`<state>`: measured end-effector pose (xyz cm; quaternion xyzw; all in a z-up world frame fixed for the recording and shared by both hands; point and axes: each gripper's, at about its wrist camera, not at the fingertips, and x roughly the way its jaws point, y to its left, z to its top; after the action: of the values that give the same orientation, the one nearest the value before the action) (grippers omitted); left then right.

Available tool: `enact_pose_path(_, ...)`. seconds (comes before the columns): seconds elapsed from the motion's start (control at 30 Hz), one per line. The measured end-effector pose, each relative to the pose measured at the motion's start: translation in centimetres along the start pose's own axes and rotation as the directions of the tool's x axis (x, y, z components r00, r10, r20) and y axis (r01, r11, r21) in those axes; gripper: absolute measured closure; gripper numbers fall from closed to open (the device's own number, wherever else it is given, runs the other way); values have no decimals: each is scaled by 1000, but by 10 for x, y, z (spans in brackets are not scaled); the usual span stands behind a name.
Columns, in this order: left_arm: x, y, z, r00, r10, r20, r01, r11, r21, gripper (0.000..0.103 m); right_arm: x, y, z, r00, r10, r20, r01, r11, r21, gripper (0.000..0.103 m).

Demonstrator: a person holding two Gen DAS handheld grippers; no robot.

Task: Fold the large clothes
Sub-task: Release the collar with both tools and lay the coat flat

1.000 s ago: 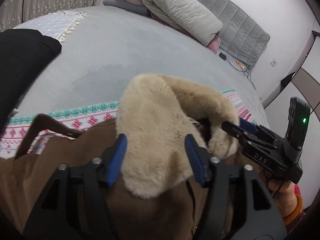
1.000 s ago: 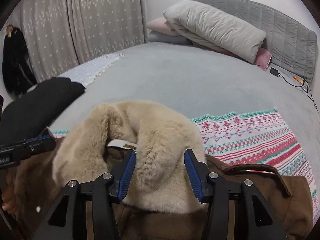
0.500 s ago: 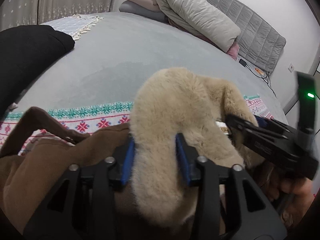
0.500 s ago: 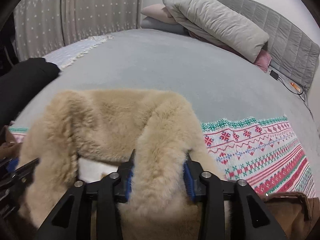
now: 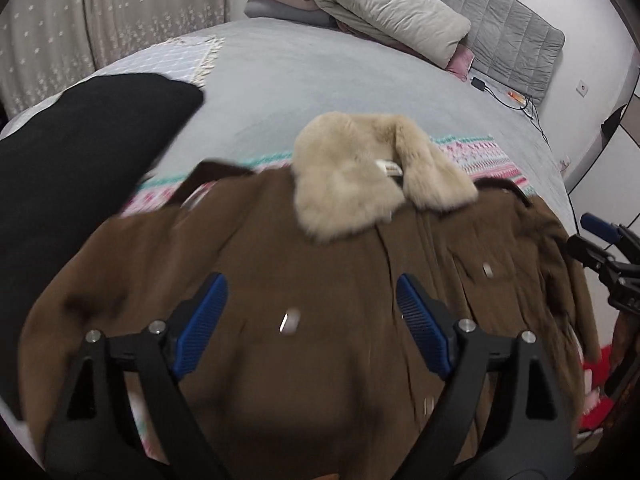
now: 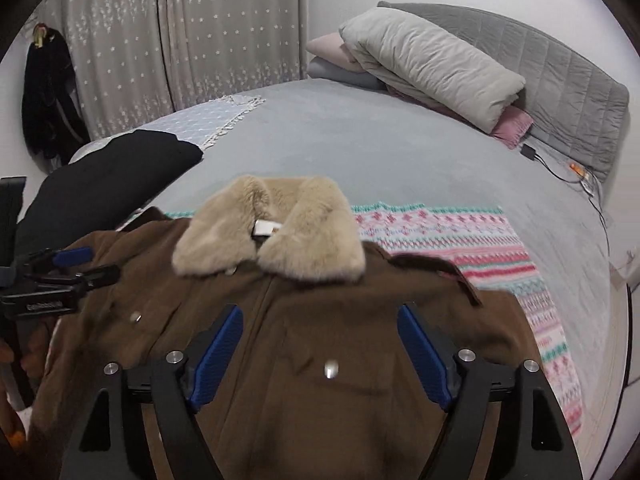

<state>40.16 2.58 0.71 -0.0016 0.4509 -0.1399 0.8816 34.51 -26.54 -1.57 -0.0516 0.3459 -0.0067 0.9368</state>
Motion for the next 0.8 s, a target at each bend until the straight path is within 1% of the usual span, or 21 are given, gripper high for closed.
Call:
enact_pose_path(0.07, -32, 14, -16, 1000, 15, 1, -15, 1000, -22, 16, -20, 6, -16, 1000, -11, -22, 11, 1000, 10, 19)
enact_pose_path(0.13, -55, 25, -29, 999, 35, 0, -35, 999, -40, 16, -37, 12, -36, 999, -18, -50, 19, 999, 27, 19)
enact_pose_path(0.17, -68, 32, -38, 999, 49, -4, -49, 998, -49, 15, -42, 15, -40, 998, -16, -60, 17, 999, 31, 19)
enact_pose_path(0.2, -79, 39, -46, 998, 62, -10, -62, 996, -57, 15, -51, 20, -52, 997, -7, -74, 10, 999, 37, 19)
enact_pose_path(0.33, -111, 62, -81, 998, 67, -12, -68, 993, -98, 15, -80, 28, -84, 996, 12, -87, -8, 999, 43, 19)
enact_pose_path(0.4, -121, 75, -103, 995, 94, -20, -96, 989, -115, 15, -95, 35, -99, 997, 14, -75, -12, 999, 34, 19)
enact_pose_path(0.47, -124, 84, -123, 991, 129, -30, -132, 984, -119, 15, -104, 41, -109, 998, 21, -65, -20, 1000, 24, 18)
enact_pose_path(0.57, -125, 104, -156, 983, 179, -43, -183, 974, -136, 15, -112, 50, -127, 997, 72, -39, -71, 997, 34, 17)
enact_pose_path(0.67, -119, 123, -184, 979, 199, -38, -202, 971, -129, 15, -108, 56, -137, 992, 114, -48, -112, 993, 36, 17)
enact_pose_path(0.73, -106, 143, -201, 975, 207, -84, -219, 961, -171, 15, -104, 62, -139, 991, 120, -60, -120, 993, 12, 17)
enact_pose_path(0.8, -94, 167, -215, 972, 209, -110, -231, 940, -250, 15, -100, 68, -140, 990, 126, -59, -127, 992, -11, 17)
